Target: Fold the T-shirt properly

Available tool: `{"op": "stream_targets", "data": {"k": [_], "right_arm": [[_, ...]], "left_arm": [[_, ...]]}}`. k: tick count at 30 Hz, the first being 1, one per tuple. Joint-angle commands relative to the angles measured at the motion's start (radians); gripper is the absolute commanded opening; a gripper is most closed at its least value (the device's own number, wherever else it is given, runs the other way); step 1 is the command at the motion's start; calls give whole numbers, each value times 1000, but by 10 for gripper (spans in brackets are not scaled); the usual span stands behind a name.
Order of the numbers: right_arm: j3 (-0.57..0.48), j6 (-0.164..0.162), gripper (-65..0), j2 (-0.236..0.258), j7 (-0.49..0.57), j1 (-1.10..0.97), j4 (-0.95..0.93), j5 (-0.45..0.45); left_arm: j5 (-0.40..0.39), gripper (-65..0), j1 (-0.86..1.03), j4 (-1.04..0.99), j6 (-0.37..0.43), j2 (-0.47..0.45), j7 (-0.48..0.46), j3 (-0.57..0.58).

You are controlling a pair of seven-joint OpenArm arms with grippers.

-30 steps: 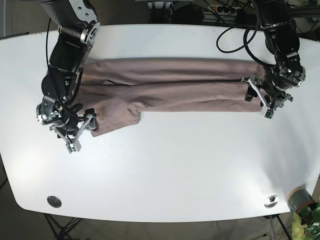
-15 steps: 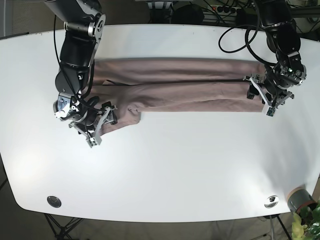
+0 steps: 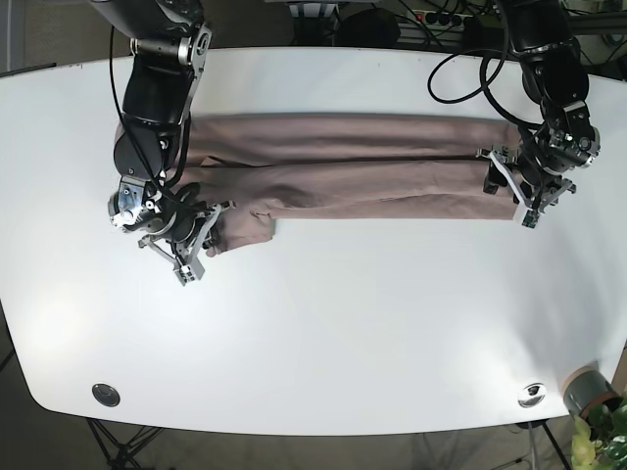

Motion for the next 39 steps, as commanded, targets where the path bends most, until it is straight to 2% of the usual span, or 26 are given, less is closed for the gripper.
{"op": "stream_targets", "data": {"k": [1, 7, 12, 16, 19, 23, 28, 30, 32, 35, 37, 39], "right_arm": [[31, 6, -629, 5, -33, -13, 188, 12], [44, 6, -629, 2, -217, -118, 523, 12], [44, 6, -629, 2, -290, -246, 733, 12], [44, 6, -629, -1, -300, -314, 791, 12], [53, 6, -629, -30, -300, -360, 802, 12], [134, 6, -626, -59, -291, -381, 793, 12], [206, 6, -614, -67, -253, -401, 768, 12], [226, 6, -556, -65, -248, -404, 764, 12], [252, 6, -444, -65, -247, -408, 768, 12], [282, 6, -241, -68, -247, -408, 773, 12], [283, 6, -181, -68, -247, -408, 787, 14], [280, 6, -171, -71, -245, -406, 804, 14]], "left_arm": [[-8, -332, -14, 13, 1, -14, -17, -2], [-8, -332, -15, -18, 1, -14, -17, -3], [-8, -332, -14, -18, 1, -16, -17, -3], [-8, -332, -14, -19, 1, -28, -17, -2], [-8, -332, -15, -19, 1, -28, -17, 0], [-8, -332, -15, -21, 1, -28, -17, 0], [-8, -332, -15, -21, 1, -29, -17, -2], [-8, -332, -17, -21, 1, -29, -17, -2], [-8, -332, -17, -21, 1, -29, -17, -2], [-8, -332, -17, -21, 1, -29, -17, -2], [-8, -332, -17, -21, 1, -29, -17, 1], [-9, -332, -18, -18, -1, -28, -17, 3]]}}
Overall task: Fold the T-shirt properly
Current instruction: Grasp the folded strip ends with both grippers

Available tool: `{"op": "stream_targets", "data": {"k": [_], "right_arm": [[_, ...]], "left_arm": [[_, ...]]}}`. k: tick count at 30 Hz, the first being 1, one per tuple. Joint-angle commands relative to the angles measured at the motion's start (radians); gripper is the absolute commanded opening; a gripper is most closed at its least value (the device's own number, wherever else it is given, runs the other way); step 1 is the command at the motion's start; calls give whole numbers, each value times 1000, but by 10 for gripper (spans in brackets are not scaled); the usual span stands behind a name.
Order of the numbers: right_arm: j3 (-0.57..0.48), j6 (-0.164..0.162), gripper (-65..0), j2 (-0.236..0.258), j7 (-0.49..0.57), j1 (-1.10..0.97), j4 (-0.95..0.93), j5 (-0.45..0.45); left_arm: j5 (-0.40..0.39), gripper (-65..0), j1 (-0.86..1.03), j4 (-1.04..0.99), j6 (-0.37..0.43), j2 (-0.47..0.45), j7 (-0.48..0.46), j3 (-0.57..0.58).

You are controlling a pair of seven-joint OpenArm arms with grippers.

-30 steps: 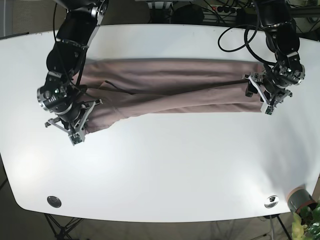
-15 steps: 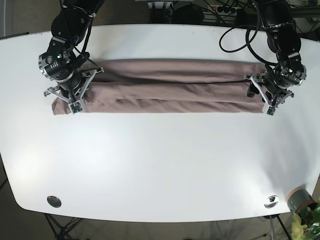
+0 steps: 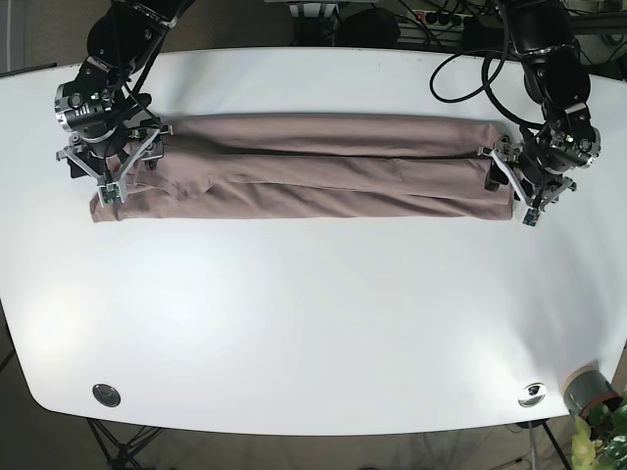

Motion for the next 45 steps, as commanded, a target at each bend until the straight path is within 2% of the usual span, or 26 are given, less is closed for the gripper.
{"op": "stream_targets", "data": {"k": [1, 7, 10, 17, 24, 27, 31, 39, 45], "right_arm": [[-5, -2, -178, 0, 21, 15, 46, 11], [-87, -2, -255, -5, 21, 21, 40, 11], [-135, -2, -262, -3, 21, 21, 12, 11], [-163, -2, -257, -6, 24, 21, -104, 2], [-163, -2, -257, -3, 136, 21, -249, 2], [-163, -2, -257, -2, 159, 31, -301, 2], [-163, -2, -257, -2, 195, 50, -353, 2], [-166, -2, -257, 12, 227, 146, -450, 0], [-170, -2, -262, 9, 221, 161, -445, 10]], "left_arm": [[-12, -332, -14, 24, -4, -15, -17, -3], [-58, -332, -14, 136, -7, -8, -14, -6], [-92, -329, -9, 191, -7, 10, -14, 3], [-95, -328, 24, 225, -6, 35, -14, 57], [-93, -331, 37, 67, 1, 30, -17, 90], [-93, -331, 29, -22, 1, -2, -22, 89], [-93, -329, -11, -97, 1, -22, -72, 92], [37, -328, -155, -257, -6, -36, -92, 94], [40, -328, -210, -263, -15, -38, -83, 89]]}}
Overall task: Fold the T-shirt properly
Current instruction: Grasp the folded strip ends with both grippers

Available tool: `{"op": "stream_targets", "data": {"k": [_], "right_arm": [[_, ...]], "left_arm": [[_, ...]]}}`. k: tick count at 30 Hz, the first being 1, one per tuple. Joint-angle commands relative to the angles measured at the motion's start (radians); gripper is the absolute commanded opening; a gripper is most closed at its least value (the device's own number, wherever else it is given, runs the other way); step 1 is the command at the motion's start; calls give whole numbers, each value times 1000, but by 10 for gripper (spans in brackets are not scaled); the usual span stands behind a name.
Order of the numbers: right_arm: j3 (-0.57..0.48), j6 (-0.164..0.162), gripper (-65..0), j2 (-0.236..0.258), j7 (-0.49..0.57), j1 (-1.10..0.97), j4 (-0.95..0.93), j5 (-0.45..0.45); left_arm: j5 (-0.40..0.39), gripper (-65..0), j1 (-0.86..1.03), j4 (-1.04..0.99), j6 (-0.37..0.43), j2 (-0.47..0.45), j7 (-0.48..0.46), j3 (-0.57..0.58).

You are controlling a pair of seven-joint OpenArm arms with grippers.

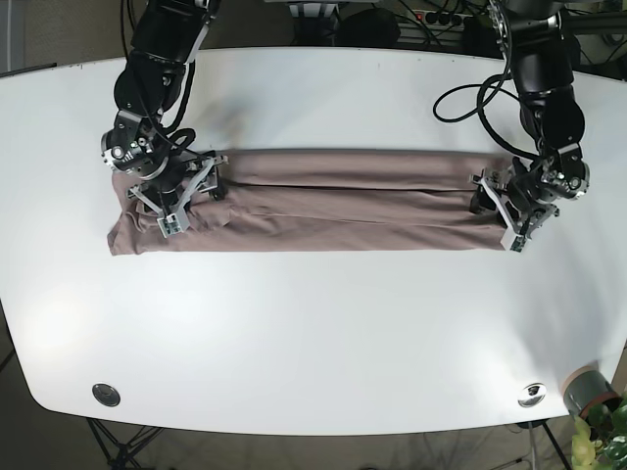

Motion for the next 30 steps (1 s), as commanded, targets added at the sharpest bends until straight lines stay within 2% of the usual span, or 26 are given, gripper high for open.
{"op": "stream_targets", "data": {"k": [1, 6, 11, 13, 22, 30], "right_arm": [[3, -2, -263, 4, -33, 11, 8, -10], [4, -2, -263, -15, -33, 16, 51, -9], [6, -2, -263, -18, -33, 16, 59, -9], [7, -2, -263, -18, -33, 16, 59, -9], [10, -2, -263, -16, -28, 16, 53, -9], [10, -2, -263, -16, -28, 16, 51, -9]], "left_arm": [[8, -326, -22, 42, -5, -17, 11, -8], [8, -321, -23, 180, -42, -3, 12, -60], [11, -208, -25, 252, -41, 48, 14, -156], [12, -182, -31, 247, -37, 48, 28, -176], [9, -178, -65, 83, -47, 44, 58, -366], [9, -178, -68, -63, -63, 35, 58, -381]]}}
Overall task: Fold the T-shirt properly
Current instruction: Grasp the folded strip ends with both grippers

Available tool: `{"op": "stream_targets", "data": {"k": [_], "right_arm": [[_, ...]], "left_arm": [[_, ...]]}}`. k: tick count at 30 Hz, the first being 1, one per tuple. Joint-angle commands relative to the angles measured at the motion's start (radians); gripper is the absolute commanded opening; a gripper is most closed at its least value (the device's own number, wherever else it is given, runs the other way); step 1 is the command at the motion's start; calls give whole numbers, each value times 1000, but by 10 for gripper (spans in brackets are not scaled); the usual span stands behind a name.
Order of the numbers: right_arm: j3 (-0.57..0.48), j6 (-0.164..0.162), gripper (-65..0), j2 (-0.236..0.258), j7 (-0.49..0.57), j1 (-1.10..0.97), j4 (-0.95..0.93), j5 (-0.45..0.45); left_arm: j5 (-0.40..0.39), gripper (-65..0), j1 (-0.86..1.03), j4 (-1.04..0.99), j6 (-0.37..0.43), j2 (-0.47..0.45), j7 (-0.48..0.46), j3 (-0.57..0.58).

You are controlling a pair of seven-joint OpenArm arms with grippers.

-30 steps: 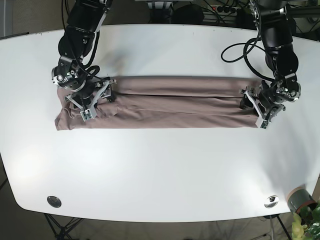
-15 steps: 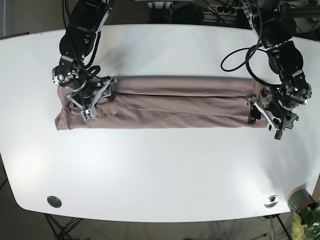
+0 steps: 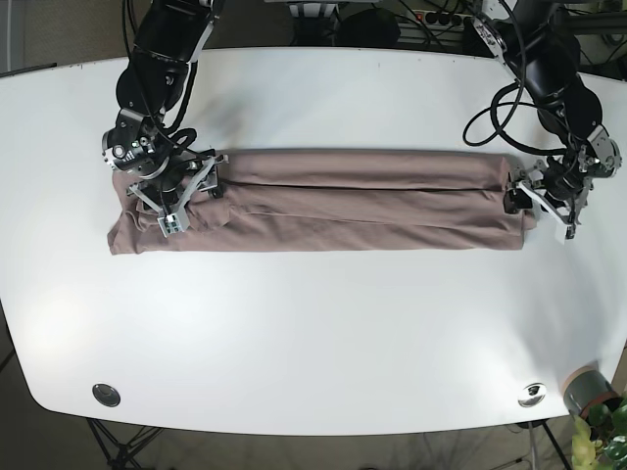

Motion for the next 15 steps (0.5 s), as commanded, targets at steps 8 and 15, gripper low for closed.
{"op": "stream_targets", "data": {"k": [8, 15], "right_arm": [[0, -1, -263, 6, 10, 14, 12, 2], [1, -1, -263, 6, 10, 14, 12, 2]], "left_arm": [[-13, -179, -18, -43, -1, -19, -12, -2], [-9, -286, -14, -43, -1, -2, -10, 0]]}}
